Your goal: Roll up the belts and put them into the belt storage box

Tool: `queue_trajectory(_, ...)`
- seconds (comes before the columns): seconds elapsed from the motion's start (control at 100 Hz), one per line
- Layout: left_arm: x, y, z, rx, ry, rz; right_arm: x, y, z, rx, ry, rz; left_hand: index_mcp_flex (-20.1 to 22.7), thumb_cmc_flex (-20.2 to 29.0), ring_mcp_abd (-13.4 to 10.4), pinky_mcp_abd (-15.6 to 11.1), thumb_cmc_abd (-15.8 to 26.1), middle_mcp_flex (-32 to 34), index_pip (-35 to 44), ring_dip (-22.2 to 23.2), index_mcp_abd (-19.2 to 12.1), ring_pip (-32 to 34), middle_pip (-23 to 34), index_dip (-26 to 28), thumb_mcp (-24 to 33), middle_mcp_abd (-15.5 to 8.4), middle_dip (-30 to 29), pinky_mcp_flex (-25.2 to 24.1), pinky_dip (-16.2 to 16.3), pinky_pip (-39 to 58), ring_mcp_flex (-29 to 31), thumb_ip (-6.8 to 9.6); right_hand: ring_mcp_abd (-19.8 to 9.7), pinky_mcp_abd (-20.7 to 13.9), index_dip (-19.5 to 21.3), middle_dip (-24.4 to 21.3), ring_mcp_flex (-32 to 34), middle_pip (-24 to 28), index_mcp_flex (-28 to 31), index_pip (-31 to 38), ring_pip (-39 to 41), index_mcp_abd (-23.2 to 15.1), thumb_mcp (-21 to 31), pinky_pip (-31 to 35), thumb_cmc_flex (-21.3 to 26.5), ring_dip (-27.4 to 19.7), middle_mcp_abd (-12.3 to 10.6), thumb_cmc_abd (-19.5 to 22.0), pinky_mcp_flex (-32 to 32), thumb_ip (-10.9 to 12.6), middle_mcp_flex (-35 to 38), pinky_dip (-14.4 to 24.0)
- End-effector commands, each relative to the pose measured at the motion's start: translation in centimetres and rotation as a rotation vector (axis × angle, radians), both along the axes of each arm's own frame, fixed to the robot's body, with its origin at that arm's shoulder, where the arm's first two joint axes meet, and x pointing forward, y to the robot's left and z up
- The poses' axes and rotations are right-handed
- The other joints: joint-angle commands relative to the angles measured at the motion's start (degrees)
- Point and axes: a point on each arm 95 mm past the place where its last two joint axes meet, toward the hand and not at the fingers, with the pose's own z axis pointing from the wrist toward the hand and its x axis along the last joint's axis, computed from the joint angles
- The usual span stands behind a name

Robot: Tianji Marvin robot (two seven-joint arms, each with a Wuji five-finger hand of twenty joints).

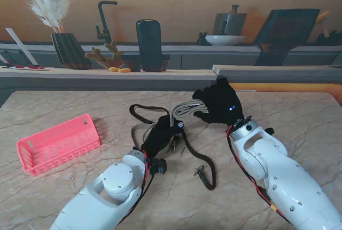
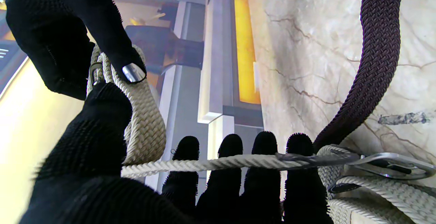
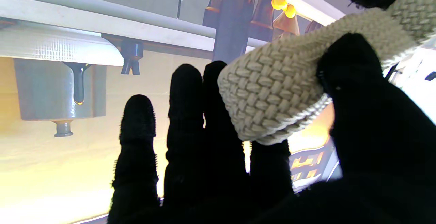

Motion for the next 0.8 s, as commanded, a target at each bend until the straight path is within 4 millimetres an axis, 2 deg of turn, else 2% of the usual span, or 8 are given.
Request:
queue_trajectory(0.0, -0.3, -0.8, -0.1, -0.02, 0.002, 0.0, -0.1, 0.8, -0.2, 0.025, -0.002, 0.002, -1.4, -1.9, -2.5, -2.9, -1.9, -2.0, -1.6, -0.9, -1.8, -0.4, -2.0, -0.7, 0.4, -1.6, -1.4, -0.5, -1.0, -0.9, -1.4, 0.63, -0.3, 1.6, 3.7, -0.6, -1.8, 2.8, 6.6, 13.2, 1.3, -6.3, 8.9, 1.6, 6.6, 0.9, 0.0, 8.9, -1.1, 2.2, -0.1, -0.7)
queue_trajectory(0.23, -0.4, -1.7, -0.4, -0.034, 0.007, 0.012, 0.2, 2.2, -1.7, 0.122, 0.046, -0.021, -3.8, -3.3, -3.2, -5.6, -1.8, -4.8, -2.1, -1.7, -1.9, -0.7, -2.1, -1.5, 0.5, -2.3, -2.4, -1.4, -1.8, -2.6, -3.1, 0.41, 0.2, 2.0, 3.9, -0.8, -1.7, 4.3, 6.3, 13.3, 2.8, -5.5, 8.6, 3.0, 6.9, 1.0, 0.8, 9.1, -1.1, 2.6, -0.7, -0.8)
queue_trajectory(0.31, -0.3, -1.9, -0.5, -0.044, 0.001, 0.034, 0.2, 3.1, -2.4, 0.174, 0.083, -0.032, -6.3, -4.3, -4.2, -8.9, -2.3, -6.5, -1.7, -3.2, -3.8, -0.7, -1.8, -3.0, 1.8, -3.3, -4.0, -0.7, -2.7, -4.3, -3.6, 0.23, 1.2, 3.2, 3.8, -1.1, 0.3, 5.9, 6.6, 13.5, 4.6, -4.5, 8.9, 7.5, 7.2, 1.3, 2.0, 8.7, 0.2, 2.8, -0.7, 0.8)
queue_trajectory(0.4, -0.3, -2.2, -0.4, -0.06, -0.004, 0.072, 0.1, 4.1, -3.3, 0.222, 0.132, -0.037, -6.4, -5.9, -4.9, -11.1, -2.5, -8.6, -5.3, -5.0, -5.4, -0.2, -1.0, -6.9, 3.6, -3.9, -5.5, -0.3, -3.6, -6.3, -4.8, -0.1, 1.9, 2.8, 3.6, -1.4, 1.2, 7.0, 6.9, 13.6, 5.6, -3.5, 9.2, 11.6, 7.5, 1.6, 2.8, 8.3, 1.0, 2.8, -0.7, 3.0)
queue_trajectory(0.5, -0.3, -2.2, -0.3, -0.068, -0.011, 0.106, -0.1, 5.0, -4.2, 0.254, 0.173, -0.039, -6.8, -7.1, -5.6, -11.6, -2.3, -9.9, -8.5, -5.9, -6.2, 0.3, -0.2, -8.7, 4.2, -3.7, -5.8, -0.4, -3.9, -7.0, -5.9, -0.26, 2.3, 2.6, 3.5, -1.6, 1.7, 7.5, 7.1, 13.6, 6.0, -3.0, 9.5, 14.0, 7.6, 1.7, 3.3, 8.1, 1.3, 2.8, -0.7, 4.7)
queue_trajectory(0.79, -0.3, -2.4, -0.2, -0.075, -0.023, 0.176, -0.3, 7.4, -6.2, 0.322, 0.289, -0.019, -7.4, -9.3, -5.8, -11.4, -2.2, -11.6, -15.6, -6.8, -5.8, 1.7, 0.6, -10.7, 5.6, -3.9, -5.6, -0.5, -3.8, -7.1, -6.6, -0.38, 2.9, 2.5, 3.4, -1.6, 2.4, 8.4, 7.5, 13.5, 7.0, -2.1, 10.2, 16.4, 7.7, 2.1, 4.3, 7.4, 1.8, 3.1, -0.4, 6.4)
